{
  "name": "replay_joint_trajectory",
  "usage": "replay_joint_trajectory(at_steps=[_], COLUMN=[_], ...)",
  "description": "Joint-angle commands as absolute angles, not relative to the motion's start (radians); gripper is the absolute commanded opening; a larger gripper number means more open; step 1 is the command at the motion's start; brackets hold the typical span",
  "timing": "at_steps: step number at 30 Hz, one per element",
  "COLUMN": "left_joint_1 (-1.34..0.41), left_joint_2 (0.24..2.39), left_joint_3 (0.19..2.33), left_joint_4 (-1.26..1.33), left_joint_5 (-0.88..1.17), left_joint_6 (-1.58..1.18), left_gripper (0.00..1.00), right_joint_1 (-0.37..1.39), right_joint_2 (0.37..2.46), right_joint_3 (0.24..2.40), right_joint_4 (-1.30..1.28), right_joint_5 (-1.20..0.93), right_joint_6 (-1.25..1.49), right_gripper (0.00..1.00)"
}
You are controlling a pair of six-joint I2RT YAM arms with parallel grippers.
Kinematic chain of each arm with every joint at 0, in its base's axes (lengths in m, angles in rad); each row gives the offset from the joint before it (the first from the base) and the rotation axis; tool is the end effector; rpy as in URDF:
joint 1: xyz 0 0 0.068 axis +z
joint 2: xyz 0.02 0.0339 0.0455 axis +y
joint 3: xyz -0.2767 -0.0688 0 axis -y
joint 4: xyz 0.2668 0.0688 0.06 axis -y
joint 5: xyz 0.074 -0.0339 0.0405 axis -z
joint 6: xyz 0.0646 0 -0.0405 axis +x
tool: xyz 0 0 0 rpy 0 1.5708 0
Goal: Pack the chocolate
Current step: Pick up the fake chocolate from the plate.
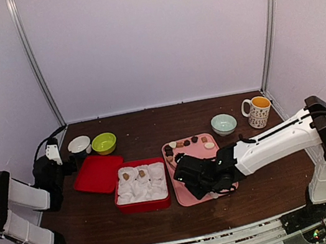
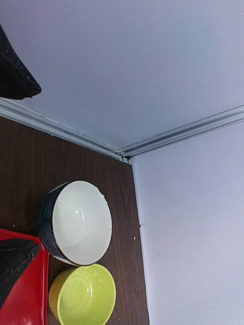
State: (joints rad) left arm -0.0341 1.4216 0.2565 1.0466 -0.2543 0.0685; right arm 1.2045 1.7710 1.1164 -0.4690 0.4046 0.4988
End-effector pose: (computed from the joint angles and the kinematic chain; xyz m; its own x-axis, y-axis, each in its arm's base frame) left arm 0.2753 0.0069 0.1495 -0.1327 0.0708 -0.9886 -0.2081 0.9732 0.0976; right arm 0.1602 0.3465 0.1496 -0.6650 -0.5057 -0.5495 -0.5457 0.8314 -0.1048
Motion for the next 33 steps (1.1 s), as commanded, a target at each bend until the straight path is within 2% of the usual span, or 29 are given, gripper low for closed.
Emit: replay_joint_trajectory(at_steps=[1, 33], left_joint_1=[-0.028, -0.027], left_joint_2=[1.430, 1.430], left_joint_3=[0.276, 0.276], left_joint_4=[1.092, 1.092], left_joint_5=[-0.256, -0.256], left_joint_6=[0.058, 0.058], left_gripper=[0.98, 0.98], right_joint_1=[1.201, 1.160], right_joint_2=[1.715, 1.767], right_joint_3=[1.110, 1.113], right_joint_4=[-0.475, -0.463], right_joint_5=[0.455, 0.367], right_joint_6=[0.502, 0.550], right_gripper=[0.37, 0.39])
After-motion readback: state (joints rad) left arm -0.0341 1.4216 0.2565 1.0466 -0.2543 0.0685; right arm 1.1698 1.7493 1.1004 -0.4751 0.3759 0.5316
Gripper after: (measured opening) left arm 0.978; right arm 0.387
